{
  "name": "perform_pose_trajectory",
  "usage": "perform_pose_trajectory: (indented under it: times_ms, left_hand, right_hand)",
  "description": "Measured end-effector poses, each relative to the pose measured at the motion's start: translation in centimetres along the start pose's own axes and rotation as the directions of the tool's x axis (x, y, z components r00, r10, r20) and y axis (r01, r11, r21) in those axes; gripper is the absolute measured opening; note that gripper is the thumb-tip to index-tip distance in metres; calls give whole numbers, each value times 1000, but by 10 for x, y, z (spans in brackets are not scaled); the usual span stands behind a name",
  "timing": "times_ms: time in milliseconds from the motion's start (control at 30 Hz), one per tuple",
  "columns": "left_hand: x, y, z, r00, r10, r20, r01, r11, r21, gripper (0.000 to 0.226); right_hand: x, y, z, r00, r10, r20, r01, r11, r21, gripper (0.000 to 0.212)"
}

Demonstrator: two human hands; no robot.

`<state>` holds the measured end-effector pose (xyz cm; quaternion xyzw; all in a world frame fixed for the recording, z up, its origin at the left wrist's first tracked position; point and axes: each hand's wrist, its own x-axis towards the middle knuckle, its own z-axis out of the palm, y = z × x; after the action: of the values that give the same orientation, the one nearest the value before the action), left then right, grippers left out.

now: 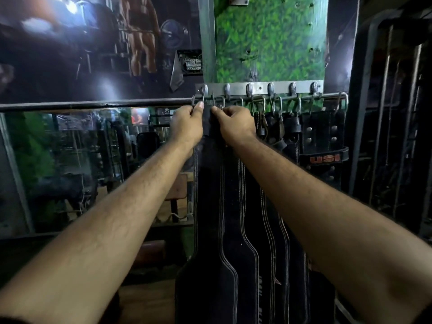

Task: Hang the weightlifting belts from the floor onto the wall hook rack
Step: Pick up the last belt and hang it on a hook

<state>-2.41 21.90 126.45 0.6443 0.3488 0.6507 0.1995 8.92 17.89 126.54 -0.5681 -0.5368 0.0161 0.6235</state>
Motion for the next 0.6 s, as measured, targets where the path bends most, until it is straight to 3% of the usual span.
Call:
perform_pose_trajectory:
  times_ms: [300,433,533,600]
  left_hand:
    - [28,-14,5,987,-152,52,152,988,-5,42]
    - [24,-18,5,983,-166,78,173,980,-94,39]
    - [7,-25,3,968,-224,116,242,954,-179,35]
    - [-14,-75,10,929,-319,186,355,911,-210,44]
  right_hand:
    - [22,0,21,994,109,-1,-109,989,-97,44]
    - [14,4,25,995,94,-34,-97,990,-106,47]
    - [-11,15,28,996,59,-70,-61,998,-30,43]
    - [-47,51,51,994,99,-52,-98,995,20,41]
